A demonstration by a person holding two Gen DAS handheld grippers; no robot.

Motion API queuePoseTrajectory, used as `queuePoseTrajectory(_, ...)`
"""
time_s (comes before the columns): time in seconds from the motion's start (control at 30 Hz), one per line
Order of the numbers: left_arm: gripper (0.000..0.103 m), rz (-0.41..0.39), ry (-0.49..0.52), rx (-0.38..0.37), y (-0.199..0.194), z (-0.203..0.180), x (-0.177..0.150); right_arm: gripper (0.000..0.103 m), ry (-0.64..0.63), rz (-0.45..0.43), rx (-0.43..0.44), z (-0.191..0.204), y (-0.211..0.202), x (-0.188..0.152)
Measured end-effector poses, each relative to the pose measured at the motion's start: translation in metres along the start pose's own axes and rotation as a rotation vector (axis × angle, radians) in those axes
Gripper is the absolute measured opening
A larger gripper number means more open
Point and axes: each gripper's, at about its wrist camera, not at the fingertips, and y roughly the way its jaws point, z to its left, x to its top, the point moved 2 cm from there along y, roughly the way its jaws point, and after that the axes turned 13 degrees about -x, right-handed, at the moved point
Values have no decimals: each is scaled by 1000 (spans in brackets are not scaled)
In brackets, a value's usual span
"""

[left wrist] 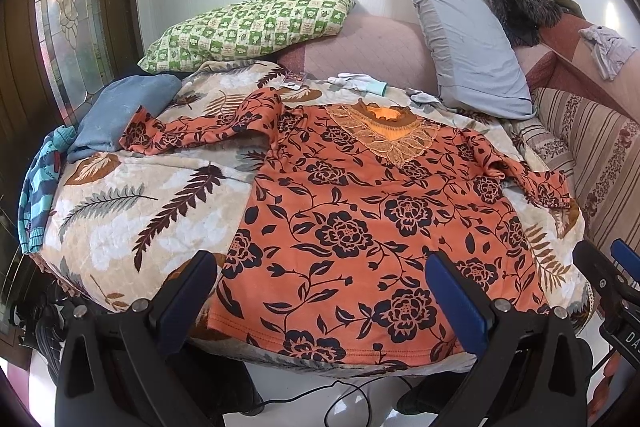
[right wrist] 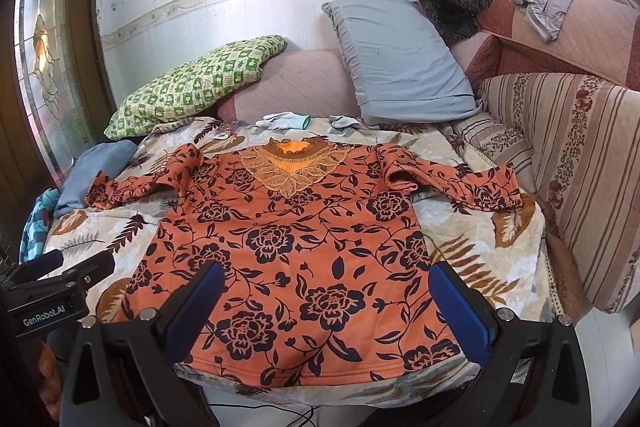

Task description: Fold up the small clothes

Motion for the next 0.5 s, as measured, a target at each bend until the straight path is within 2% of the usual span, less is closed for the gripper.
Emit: queuePoseTrajectory(0.5, 103, -1, 0, -1, 0, 3, 0, 103, -6, -7, 1, 3, 0, 1)
